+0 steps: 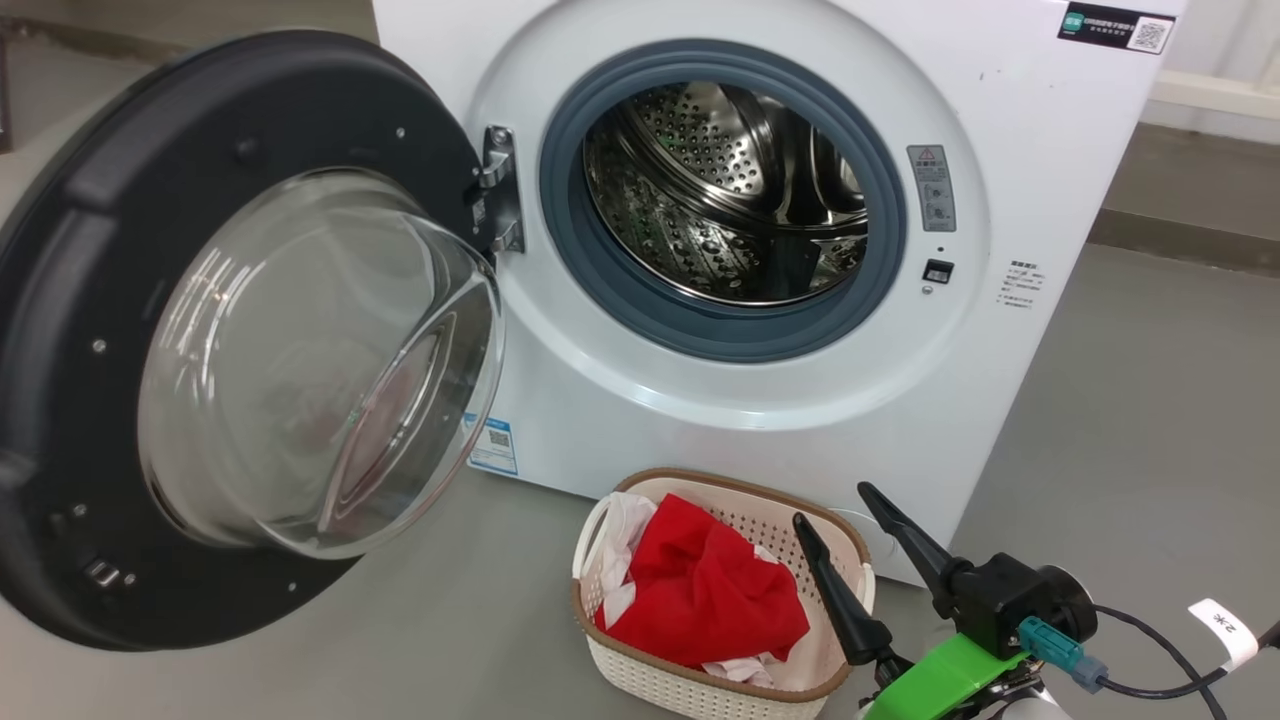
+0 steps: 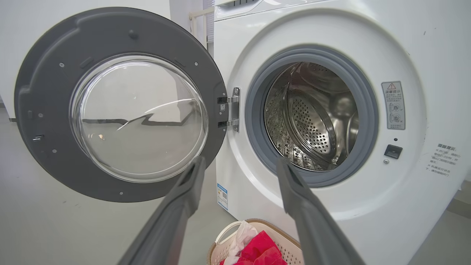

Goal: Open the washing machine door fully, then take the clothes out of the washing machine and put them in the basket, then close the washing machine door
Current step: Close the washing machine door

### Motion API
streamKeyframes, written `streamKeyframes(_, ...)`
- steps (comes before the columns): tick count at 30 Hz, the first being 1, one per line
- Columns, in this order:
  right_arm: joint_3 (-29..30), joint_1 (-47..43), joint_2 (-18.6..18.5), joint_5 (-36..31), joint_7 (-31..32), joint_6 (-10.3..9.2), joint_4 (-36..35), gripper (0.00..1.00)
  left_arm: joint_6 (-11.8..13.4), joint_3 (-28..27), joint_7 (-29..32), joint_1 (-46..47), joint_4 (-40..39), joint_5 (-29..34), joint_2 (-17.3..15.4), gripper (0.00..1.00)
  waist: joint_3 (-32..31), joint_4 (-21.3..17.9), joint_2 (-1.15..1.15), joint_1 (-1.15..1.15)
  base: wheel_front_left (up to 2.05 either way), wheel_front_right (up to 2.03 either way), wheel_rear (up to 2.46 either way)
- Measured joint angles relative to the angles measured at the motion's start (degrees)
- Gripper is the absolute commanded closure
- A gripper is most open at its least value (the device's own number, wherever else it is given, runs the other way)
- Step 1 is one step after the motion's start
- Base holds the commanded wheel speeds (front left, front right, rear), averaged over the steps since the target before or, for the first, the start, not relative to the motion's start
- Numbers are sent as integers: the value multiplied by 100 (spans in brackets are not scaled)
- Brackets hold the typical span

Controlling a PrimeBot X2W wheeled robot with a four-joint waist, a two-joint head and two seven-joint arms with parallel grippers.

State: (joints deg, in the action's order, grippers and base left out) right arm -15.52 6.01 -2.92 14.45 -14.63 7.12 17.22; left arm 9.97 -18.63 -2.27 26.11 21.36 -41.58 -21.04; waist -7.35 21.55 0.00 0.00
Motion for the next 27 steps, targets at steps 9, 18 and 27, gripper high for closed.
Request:
streamKeyframes(9, 60, 1, 0, -204, 0, 0, 299, 0, -102, -534, 1218, 1019, 1469, -1262, 2, 100, 119, -203, 0, 0, 0, 0, 0)
streamKeyframes(18, 38, 16, -2, -203, 0, 0, 424, 0, -103, -695, 2293, 1275, 2078, -1808, -122, 100, 193, -393, 0, 0, 0, 0, 0)
streamKeyframes(27, -2, 24, -3, -193, 0, 0, 435, 0, -326, -654, 3029, 1245, 2149, -2012, -312, 100, 187, -490, 0, 0, 0, 0, 0)
